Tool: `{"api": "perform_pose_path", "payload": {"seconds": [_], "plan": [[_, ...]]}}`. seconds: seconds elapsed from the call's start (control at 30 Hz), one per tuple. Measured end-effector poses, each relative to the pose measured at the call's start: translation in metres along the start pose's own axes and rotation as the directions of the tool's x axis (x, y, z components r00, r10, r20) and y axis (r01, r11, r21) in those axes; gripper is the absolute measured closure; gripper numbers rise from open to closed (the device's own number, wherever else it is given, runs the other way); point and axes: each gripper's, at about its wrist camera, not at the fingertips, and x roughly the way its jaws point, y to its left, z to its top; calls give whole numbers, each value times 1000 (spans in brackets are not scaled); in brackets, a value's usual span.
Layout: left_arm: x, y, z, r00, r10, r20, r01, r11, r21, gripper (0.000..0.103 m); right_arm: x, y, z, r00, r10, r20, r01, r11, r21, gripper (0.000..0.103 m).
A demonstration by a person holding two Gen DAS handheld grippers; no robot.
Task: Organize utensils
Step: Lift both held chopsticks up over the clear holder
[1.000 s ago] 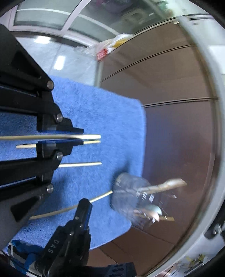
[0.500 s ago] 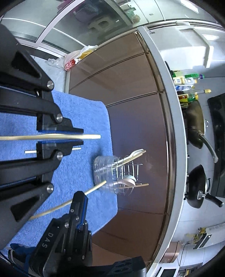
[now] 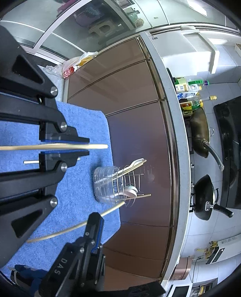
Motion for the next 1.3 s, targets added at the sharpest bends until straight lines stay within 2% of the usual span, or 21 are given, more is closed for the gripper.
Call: {"api": "perform_pose_path", "payload": {"seconds": [0.43, 1.0, 1.13, 1.3], "plan": [[8, -12, 3, 1000, 0, 8, 0, 1000, 31, 98, -8, -15, 8, 998, -36, 58, 37, 999, -12, 98], [21, -18, 8, 1000, -12, -7, 12, 999, 33, 98, -7, -27, 10, 996, -51, 79, 51, 999, 0, 98], [26, -15, 9, 1000, -22, -13, 22, 1000, 17, 98, -8, -27, 11, 994, -56, 91, 56, 998, -1, 98], [33, -2, 13, 999, -49, -13, 49, 998, -48, 98, -10, -36, 16, 992, -63, 113, 62, 998, 7, 98]]}}
